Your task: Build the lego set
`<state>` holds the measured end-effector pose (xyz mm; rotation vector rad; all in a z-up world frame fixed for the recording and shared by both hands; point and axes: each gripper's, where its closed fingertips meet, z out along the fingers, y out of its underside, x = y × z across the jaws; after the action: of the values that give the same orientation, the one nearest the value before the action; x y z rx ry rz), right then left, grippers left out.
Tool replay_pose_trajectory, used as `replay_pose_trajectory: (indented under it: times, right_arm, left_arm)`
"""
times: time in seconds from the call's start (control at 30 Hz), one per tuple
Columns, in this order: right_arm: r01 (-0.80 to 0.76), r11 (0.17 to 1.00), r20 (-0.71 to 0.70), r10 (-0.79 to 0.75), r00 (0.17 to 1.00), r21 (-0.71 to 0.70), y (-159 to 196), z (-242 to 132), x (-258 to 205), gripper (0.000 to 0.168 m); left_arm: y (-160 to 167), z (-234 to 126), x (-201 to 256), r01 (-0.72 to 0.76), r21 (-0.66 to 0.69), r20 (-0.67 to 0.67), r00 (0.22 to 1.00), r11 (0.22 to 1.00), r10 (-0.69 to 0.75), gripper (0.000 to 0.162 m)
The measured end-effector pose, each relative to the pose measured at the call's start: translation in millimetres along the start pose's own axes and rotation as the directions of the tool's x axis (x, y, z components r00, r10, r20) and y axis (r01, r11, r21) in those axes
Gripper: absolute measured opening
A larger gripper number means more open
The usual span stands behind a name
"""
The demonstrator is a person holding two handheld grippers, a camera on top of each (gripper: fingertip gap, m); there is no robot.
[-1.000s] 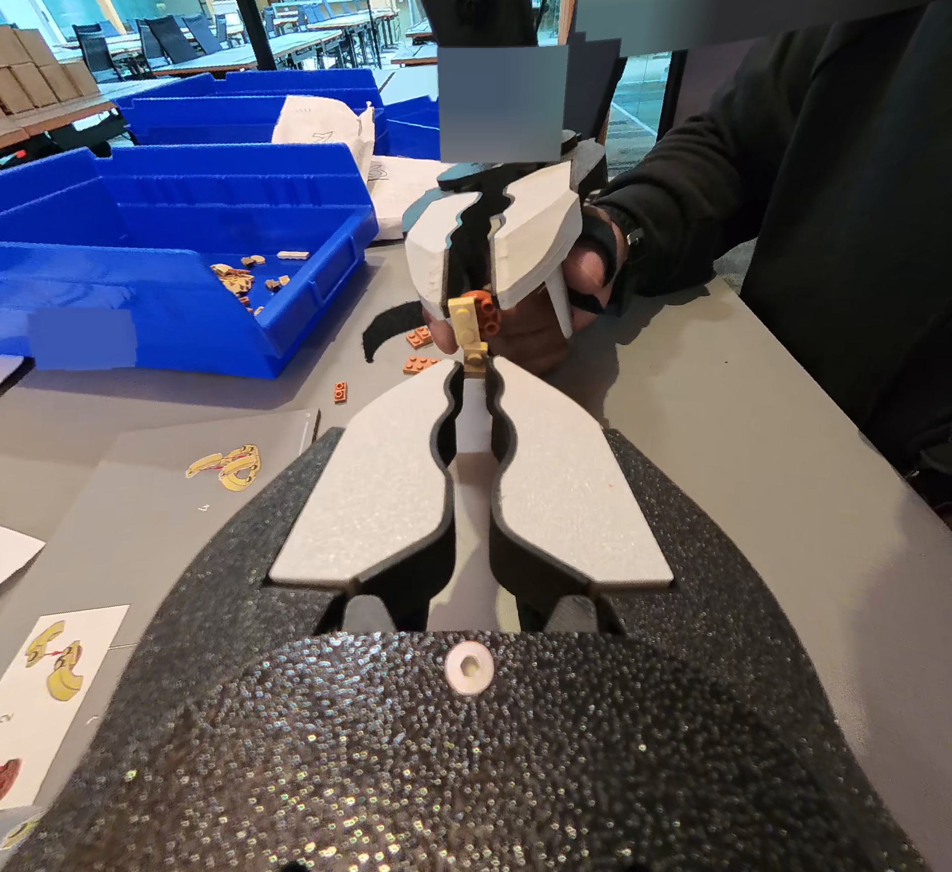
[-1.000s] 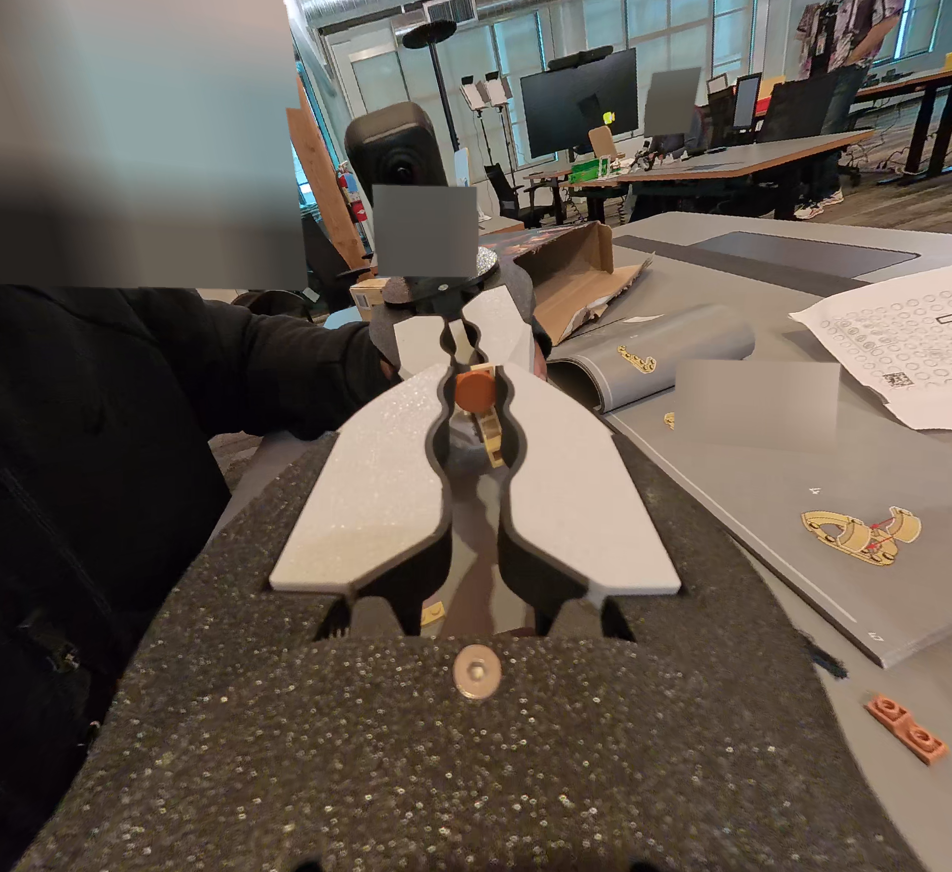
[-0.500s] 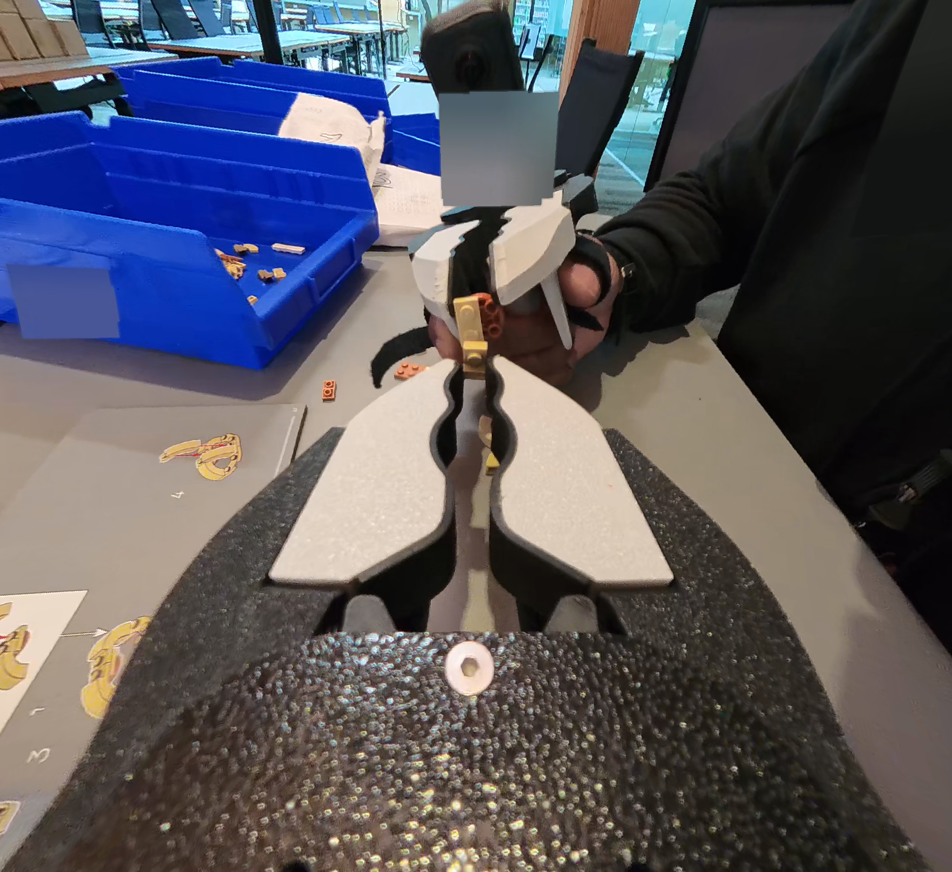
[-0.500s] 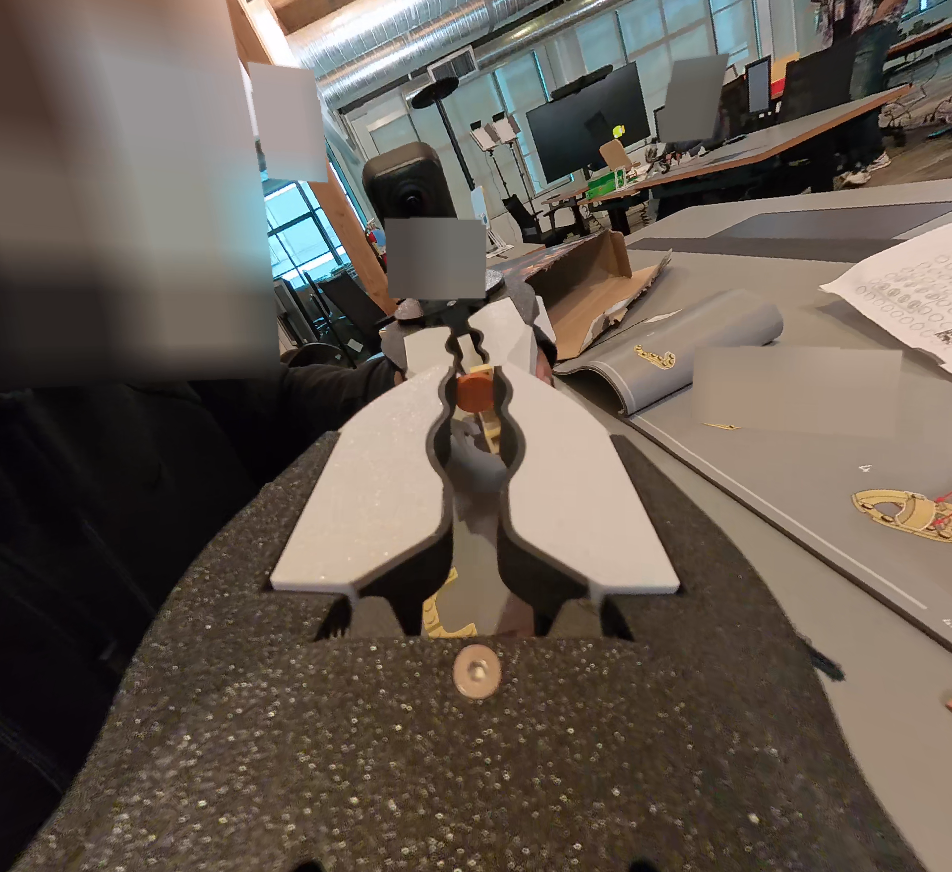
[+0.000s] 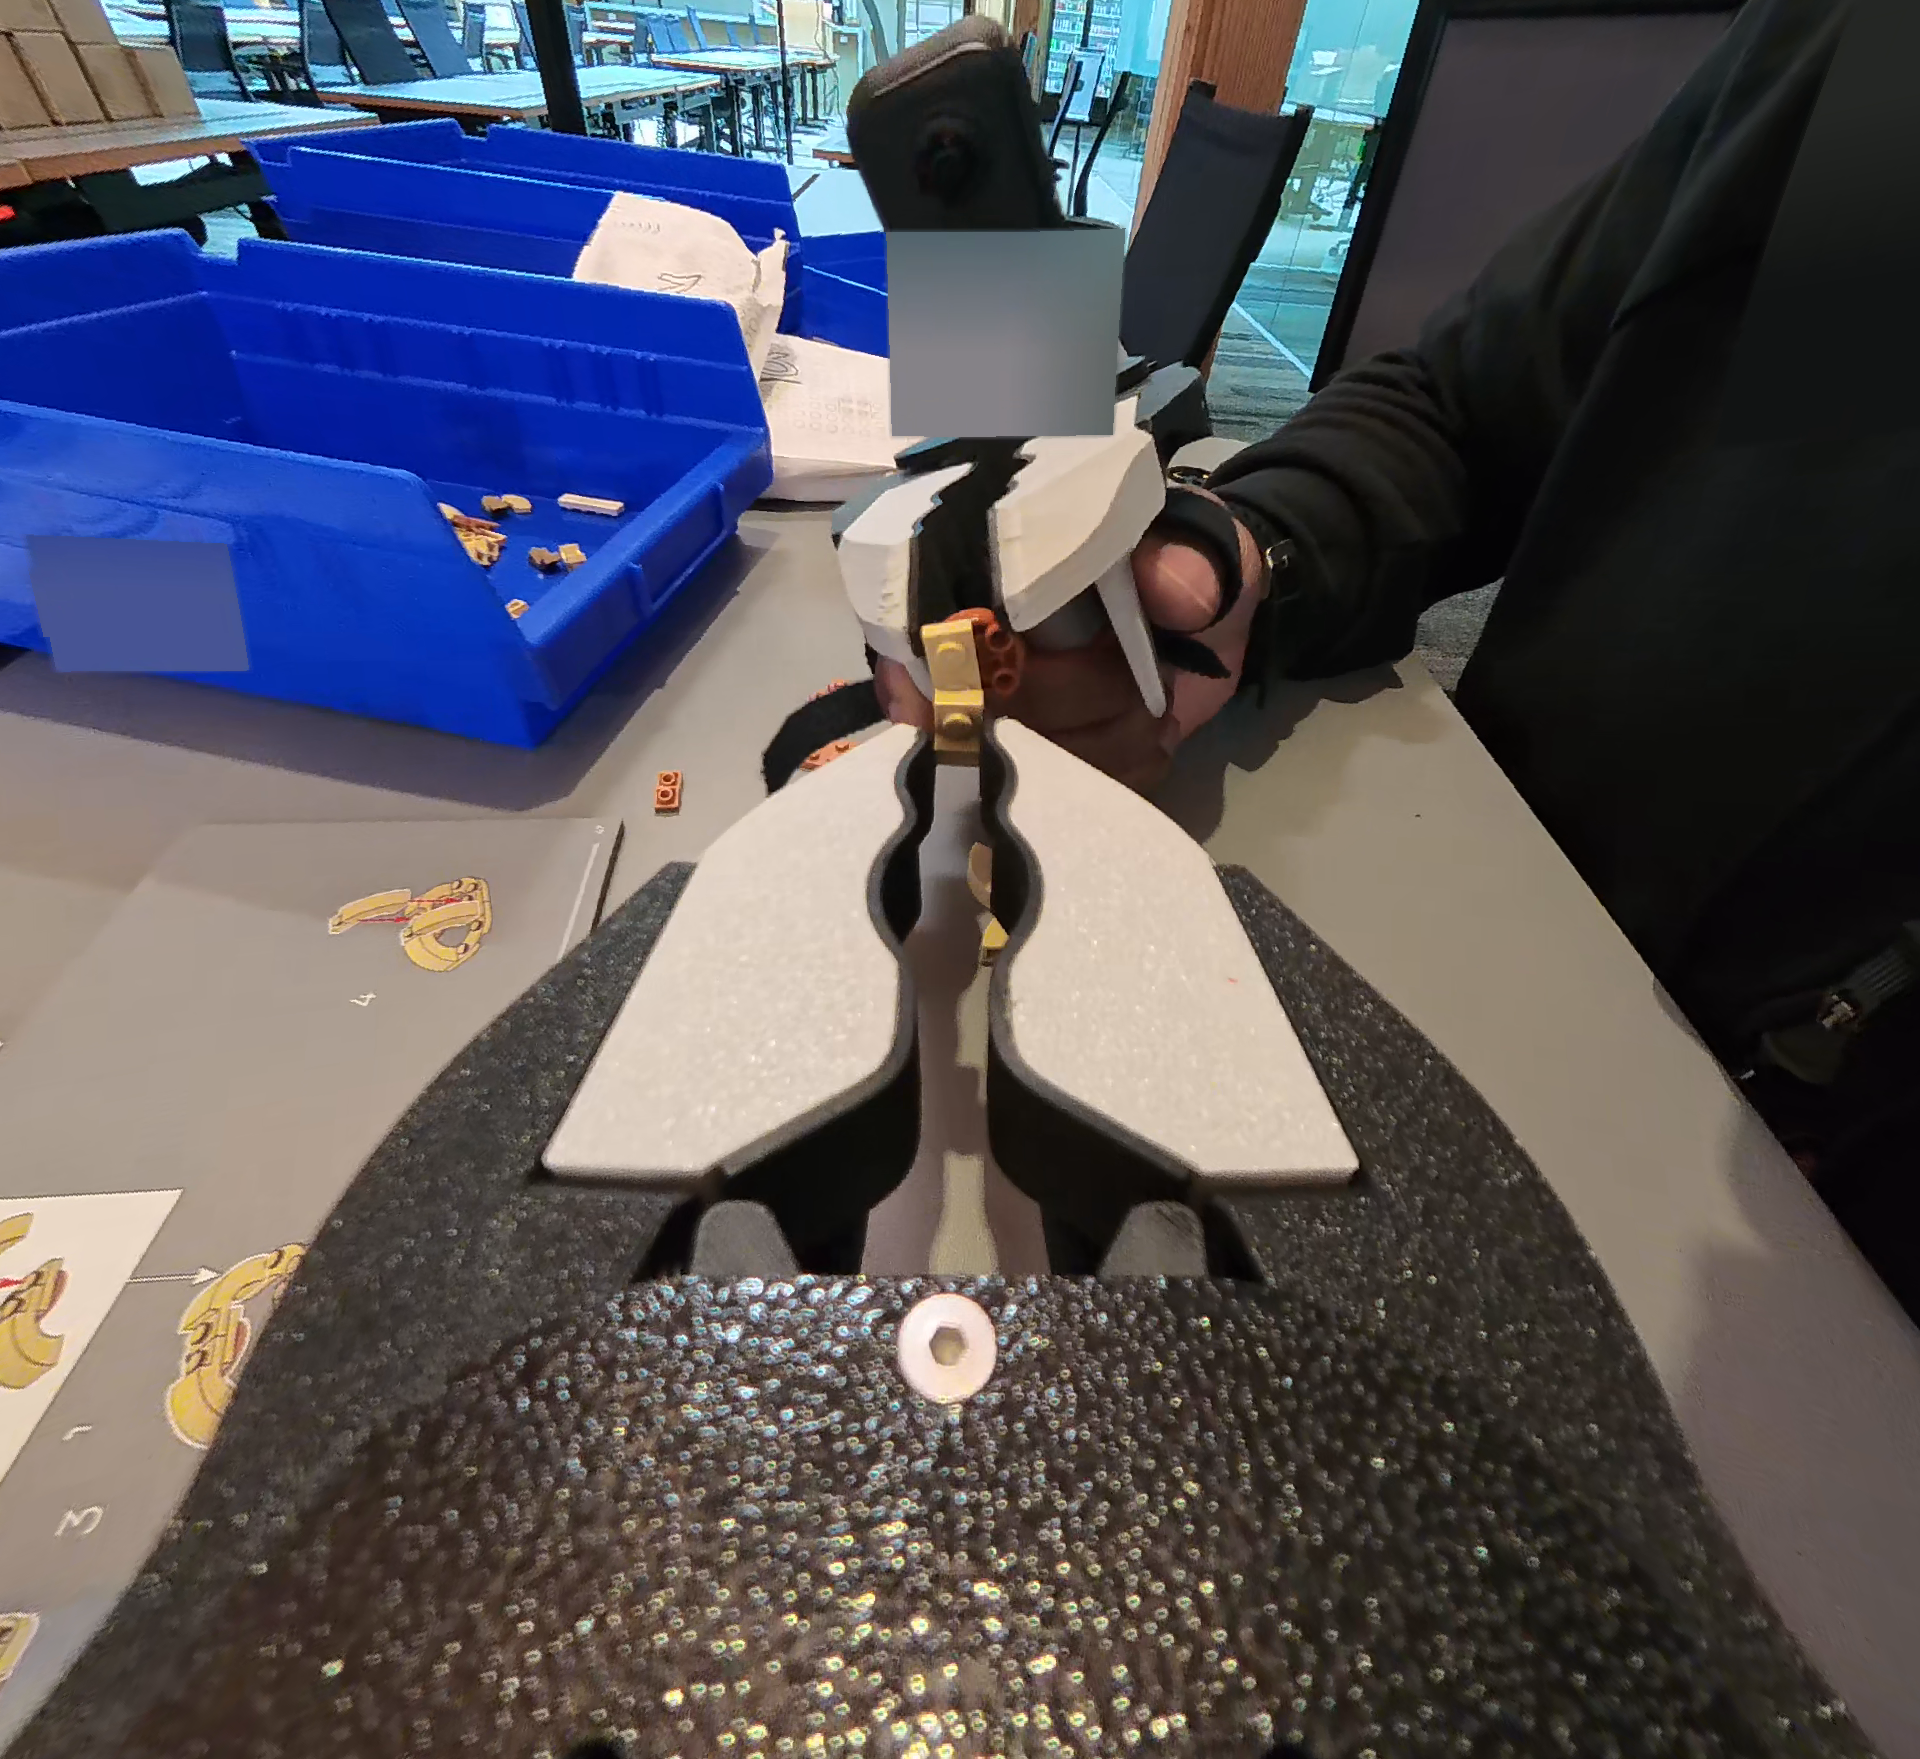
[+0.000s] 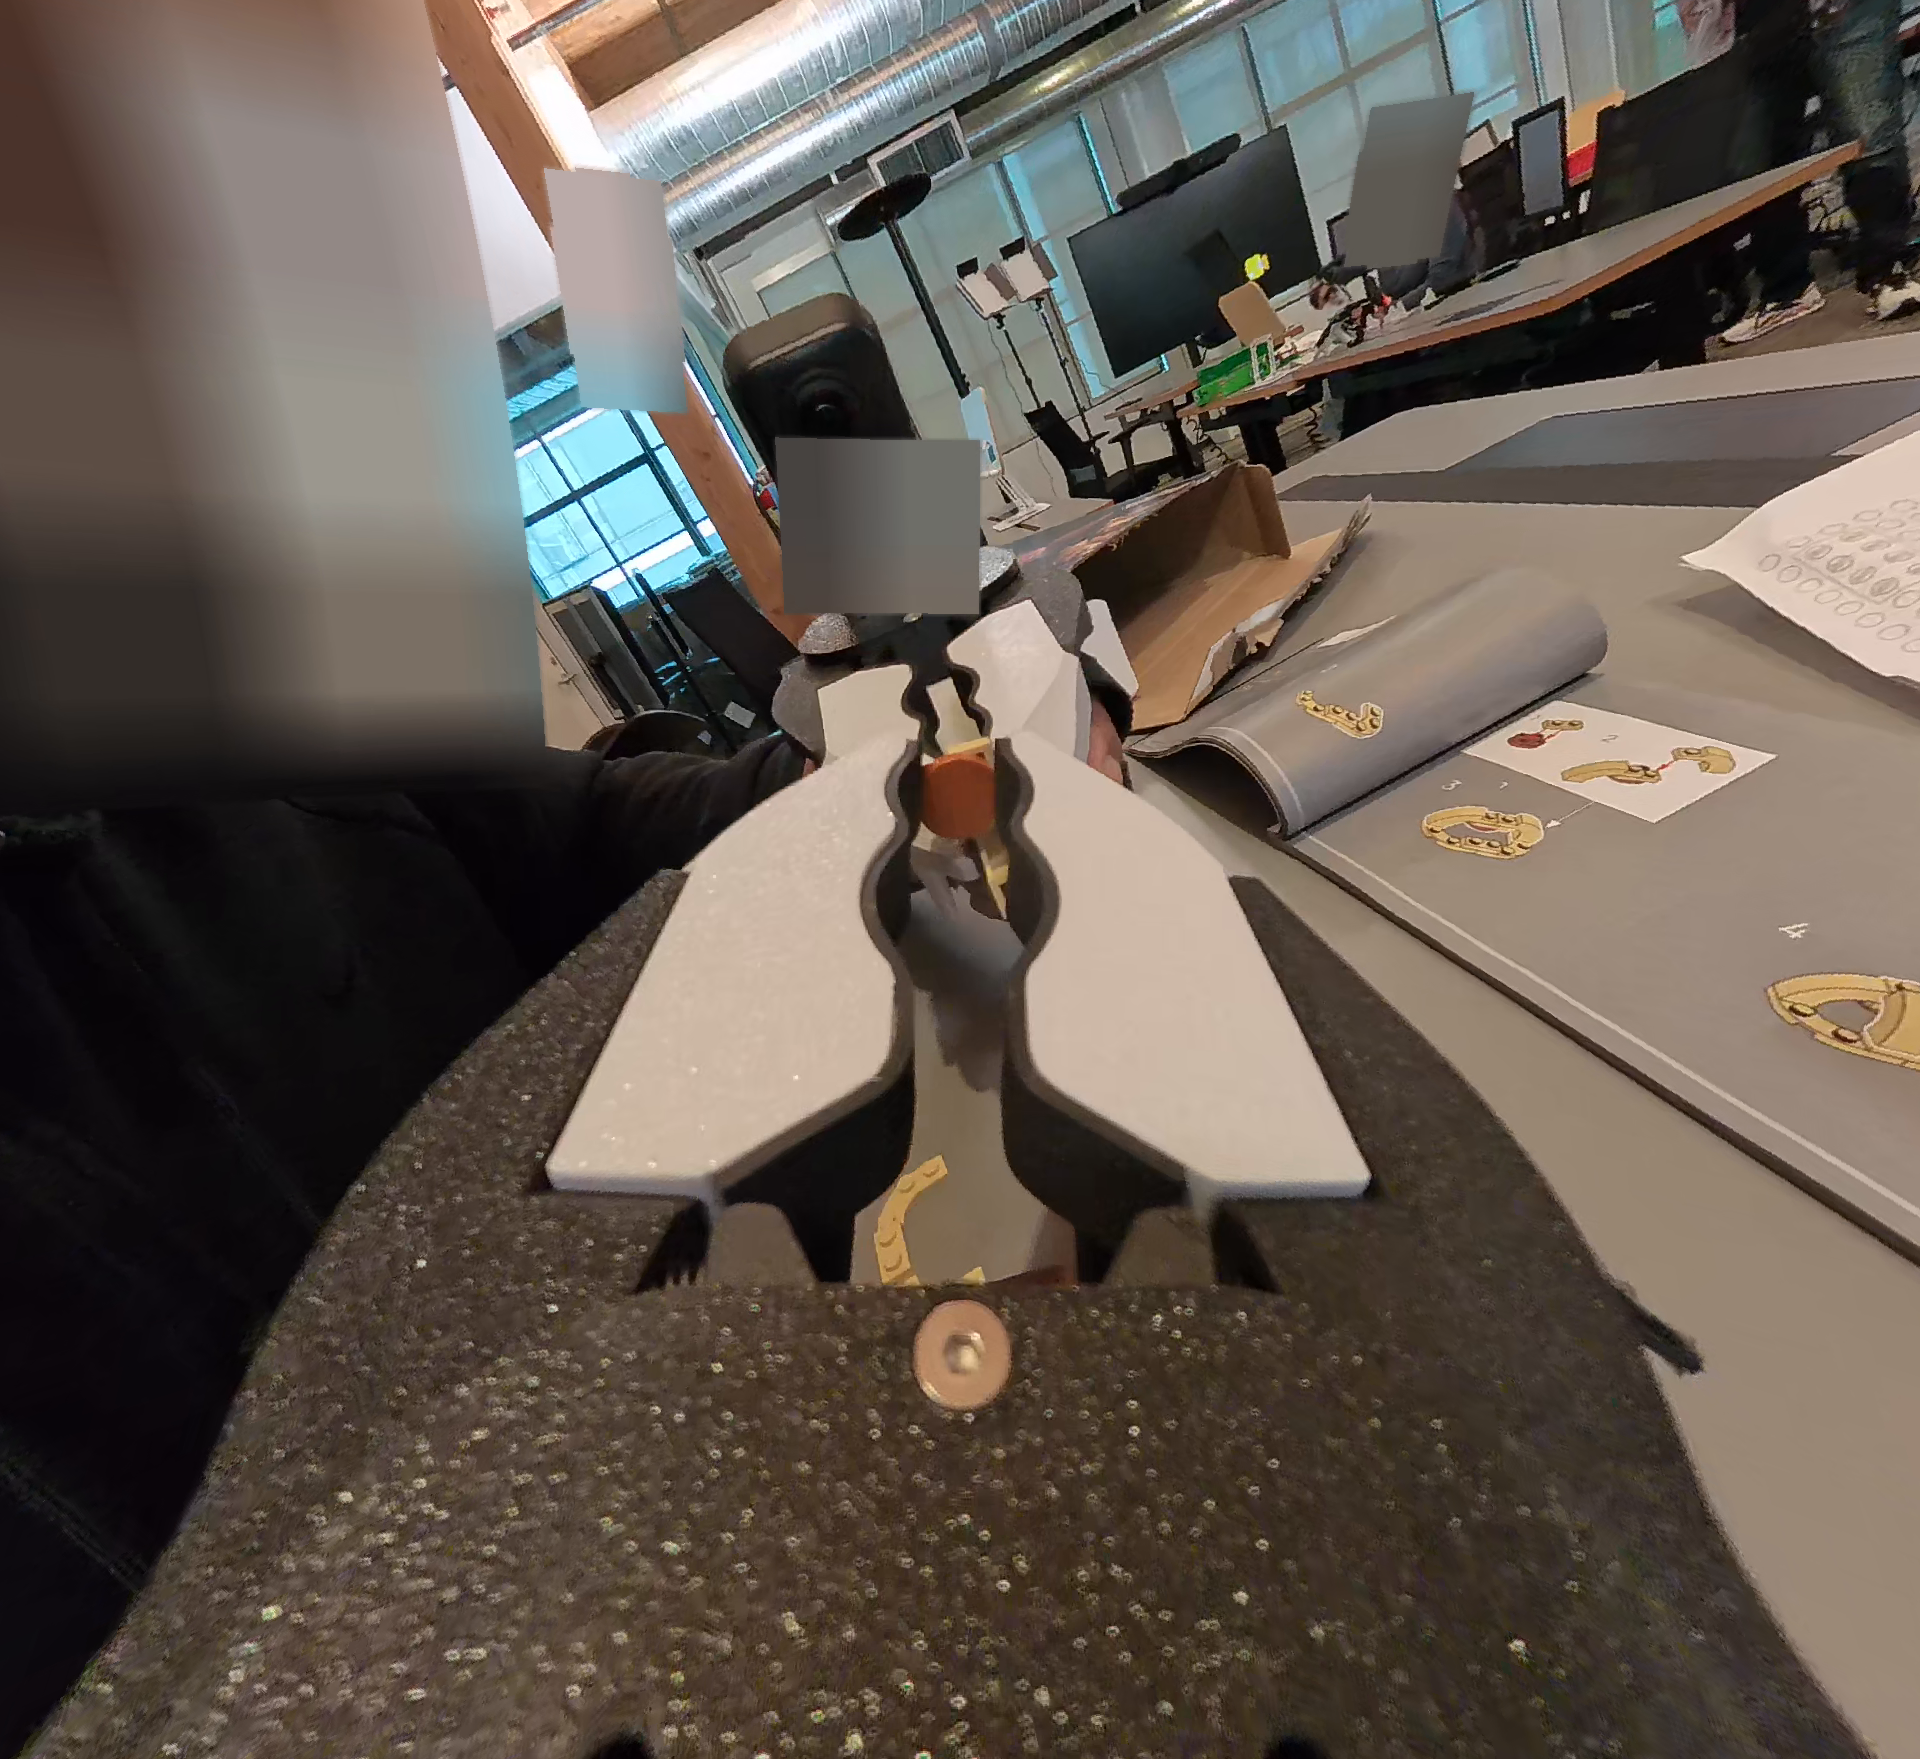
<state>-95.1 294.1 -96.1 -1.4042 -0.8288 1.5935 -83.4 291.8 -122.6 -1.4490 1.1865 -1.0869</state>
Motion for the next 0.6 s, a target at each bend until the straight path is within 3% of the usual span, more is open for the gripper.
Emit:
replay_pose_trajectory:
  times: [0.6]
  right_arm:
    - [-0.055, 0.998, -0.005, 0.055, 0.998, 0.04, -2.7, 0.0, 2.2, 0.01]
  left_arm:
    - [-2.4, 5.5, 0.6, 0.144, 0.076, -0.025, 0.989, 0.987, -0.142, 0.007]
